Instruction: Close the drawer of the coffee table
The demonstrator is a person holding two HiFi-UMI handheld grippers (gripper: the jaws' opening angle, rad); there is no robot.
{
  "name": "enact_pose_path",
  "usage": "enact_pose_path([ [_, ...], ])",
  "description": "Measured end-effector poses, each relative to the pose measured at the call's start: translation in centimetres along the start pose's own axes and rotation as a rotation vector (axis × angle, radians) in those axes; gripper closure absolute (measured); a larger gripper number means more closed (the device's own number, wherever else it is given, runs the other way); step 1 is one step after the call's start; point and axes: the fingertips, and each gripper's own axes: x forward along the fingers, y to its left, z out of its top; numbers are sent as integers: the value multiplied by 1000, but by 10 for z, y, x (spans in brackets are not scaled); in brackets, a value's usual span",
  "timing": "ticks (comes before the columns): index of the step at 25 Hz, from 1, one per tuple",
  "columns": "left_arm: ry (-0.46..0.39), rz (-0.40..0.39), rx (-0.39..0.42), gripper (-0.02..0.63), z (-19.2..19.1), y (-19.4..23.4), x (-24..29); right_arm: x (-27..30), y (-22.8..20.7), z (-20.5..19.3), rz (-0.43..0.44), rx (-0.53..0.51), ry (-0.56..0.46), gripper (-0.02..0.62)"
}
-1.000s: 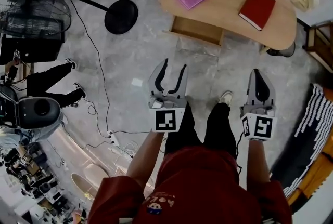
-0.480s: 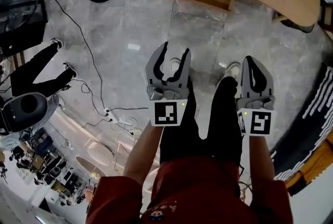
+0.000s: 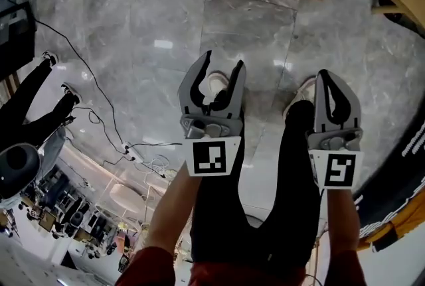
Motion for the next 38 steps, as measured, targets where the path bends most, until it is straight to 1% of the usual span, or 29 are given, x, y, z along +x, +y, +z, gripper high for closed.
enact_pose_path([
  [2, -12, -12, 13, 413, -33, -8, 15, 16, -1, -34, 15, -15, -5, 597],
  [5, -49, -16, 10, 413, -73, -17, 41, 42, -5, -75, 59, -84, -5, 597],
  [8, -64, -70, 37, 413, -110, -31, 69, 66, -10, -107, 108, -178, -17, 597],
  [10, -77, -92, 51, 413, -129, -33, 89, 85, -13, -126, 147, -235, -30, 597],
  [12, -117, -83, 56, 413, -140, -27, 111, 103, -15, -140, 185, -270, -48, 597],
  [15, -171, -50, 33, 413, -149, -13, 145, 127, -16, -147, 223, -280, -109, 597],
  [18, -170, -21, 16, 413, -156, -4, 174, 147, -12, -145, 251, -299, -175, 598],
  [19, -173, -23, 11, 413, -157, -3, 180, 154, -8, -146, 267, -322, -184, 598],
  [22, -202, -44, 33, 413, -156, -3, 192, 170, 6, -149, 323, -422, -219, 598],
  [23, -214, -48, 32, 413, -155, -1, 195, 173, 10, -152, 345, -439, -224, 598],
  [25, -242, -39, 16, 413, -150, 6, 199, 177, 13, -156, 379, -423, -224, 598],
  [27, -277, -20, 11, 413, -142, 11, 198, 177, 8, -156, 380, -349, -223, 598],
  [29, -312, 3, 13, 394, -132, 16, 195, 176, 2, -153, 365, -261, -220, 598],
  [31, -339, 25, -3, 391, -123, 24, 193, 176, -3, -148, 344, -202, -223, 597],
  [35, -338, 42, -62, 388, -120, 36, 197, 178, -14, -130, 292, -115, -257, 598],
  [38, -350, 65, -97, 388, -120, 43, 191, 174, -14, -122, 263, -79, -286, 598],
])
